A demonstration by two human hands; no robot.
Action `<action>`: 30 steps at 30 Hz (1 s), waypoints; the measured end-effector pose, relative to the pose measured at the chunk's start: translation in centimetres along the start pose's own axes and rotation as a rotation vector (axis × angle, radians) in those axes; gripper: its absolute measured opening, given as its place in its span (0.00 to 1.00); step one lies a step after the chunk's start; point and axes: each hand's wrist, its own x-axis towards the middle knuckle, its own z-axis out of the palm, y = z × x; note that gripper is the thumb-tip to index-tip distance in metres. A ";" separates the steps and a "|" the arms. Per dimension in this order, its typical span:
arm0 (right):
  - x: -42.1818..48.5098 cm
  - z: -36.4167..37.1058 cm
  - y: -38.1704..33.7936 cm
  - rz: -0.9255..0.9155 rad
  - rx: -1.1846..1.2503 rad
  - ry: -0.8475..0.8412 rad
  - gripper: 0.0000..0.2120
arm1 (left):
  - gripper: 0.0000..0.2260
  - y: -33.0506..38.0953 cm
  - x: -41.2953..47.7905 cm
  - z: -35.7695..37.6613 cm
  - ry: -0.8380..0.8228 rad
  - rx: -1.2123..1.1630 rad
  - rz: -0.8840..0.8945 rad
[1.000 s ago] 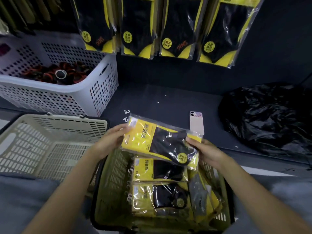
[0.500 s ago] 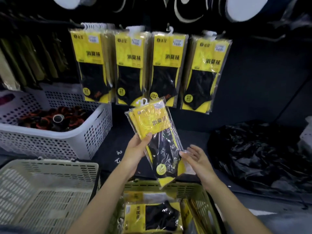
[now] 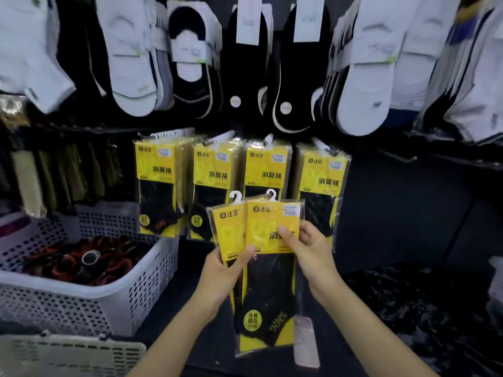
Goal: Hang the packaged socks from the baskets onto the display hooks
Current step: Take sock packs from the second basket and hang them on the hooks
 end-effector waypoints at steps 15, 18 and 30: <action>9.3 2.0 -5.2 -0.135 -0.163 0.131 0.07 | 0.17 5.6 4.8 -7.5 0.327 0.107 0.190; 10.8 3.2 -4.6 -0.115 -0.204 0.168 0.03 | 0.15 5.9 5.0 -7.8 0.320 0.092 0.206; 11.1 3.2 -2.7 -0.038 -0.236 0.383 0.15 | 0.07 5.9 5.6 -4.5 0.248 0.094 0.174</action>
